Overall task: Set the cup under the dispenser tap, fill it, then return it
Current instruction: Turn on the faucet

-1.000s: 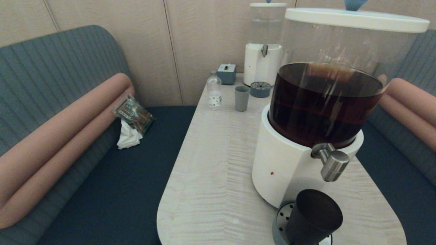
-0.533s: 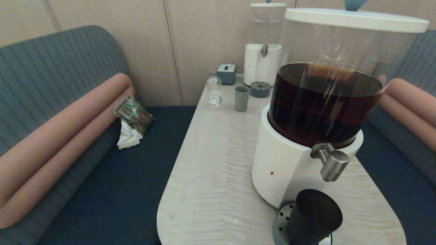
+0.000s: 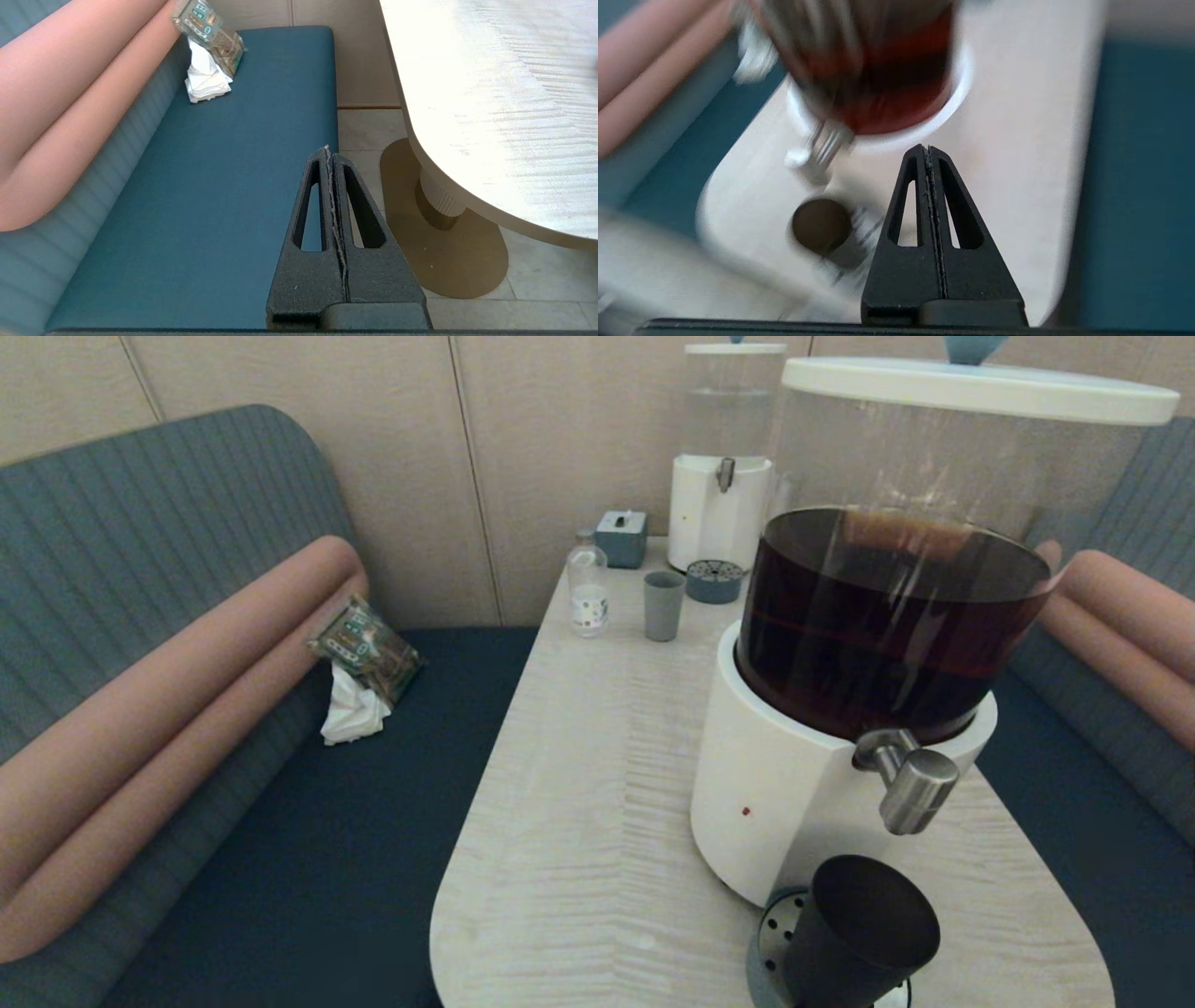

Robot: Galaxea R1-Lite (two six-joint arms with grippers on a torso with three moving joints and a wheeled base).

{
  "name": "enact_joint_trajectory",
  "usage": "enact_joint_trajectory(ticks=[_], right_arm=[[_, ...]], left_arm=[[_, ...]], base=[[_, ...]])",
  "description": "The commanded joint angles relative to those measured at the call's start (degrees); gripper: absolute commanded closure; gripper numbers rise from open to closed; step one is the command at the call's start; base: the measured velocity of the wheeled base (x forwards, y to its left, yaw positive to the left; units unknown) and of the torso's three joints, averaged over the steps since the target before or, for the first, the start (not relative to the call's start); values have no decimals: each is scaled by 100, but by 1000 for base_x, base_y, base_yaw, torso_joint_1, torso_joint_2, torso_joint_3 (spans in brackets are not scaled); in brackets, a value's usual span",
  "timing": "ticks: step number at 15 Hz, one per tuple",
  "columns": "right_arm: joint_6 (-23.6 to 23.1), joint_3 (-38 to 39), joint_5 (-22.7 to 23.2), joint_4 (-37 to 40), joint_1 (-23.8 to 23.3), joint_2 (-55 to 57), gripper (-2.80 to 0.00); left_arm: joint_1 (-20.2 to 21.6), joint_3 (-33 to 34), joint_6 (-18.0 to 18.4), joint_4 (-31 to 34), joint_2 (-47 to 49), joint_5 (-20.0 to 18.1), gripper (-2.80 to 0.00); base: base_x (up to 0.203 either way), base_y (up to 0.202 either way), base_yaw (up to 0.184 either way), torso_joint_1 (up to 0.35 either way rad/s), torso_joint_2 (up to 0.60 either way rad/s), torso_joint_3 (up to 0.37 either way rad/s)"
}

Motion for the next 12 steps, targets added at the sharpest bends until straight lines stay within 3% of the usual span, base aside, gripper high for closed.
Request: enact_joint_trajectory(ticks=[1,5,12], right_arm=[[45,-116,42,257,288,672,0],[91,44,126,660,649,1104,0],[12,212,230,621,1153,1407,0]], left_arm=[[1,0,1,-2,-1,2,0],[1,0,1,-2,-1,2,0],[1,0,1,-2,-1,2,0]], base=[[0,0,0,0,0,0],[0,0,0,0,0,0],[0,0,0,0,0,0]])
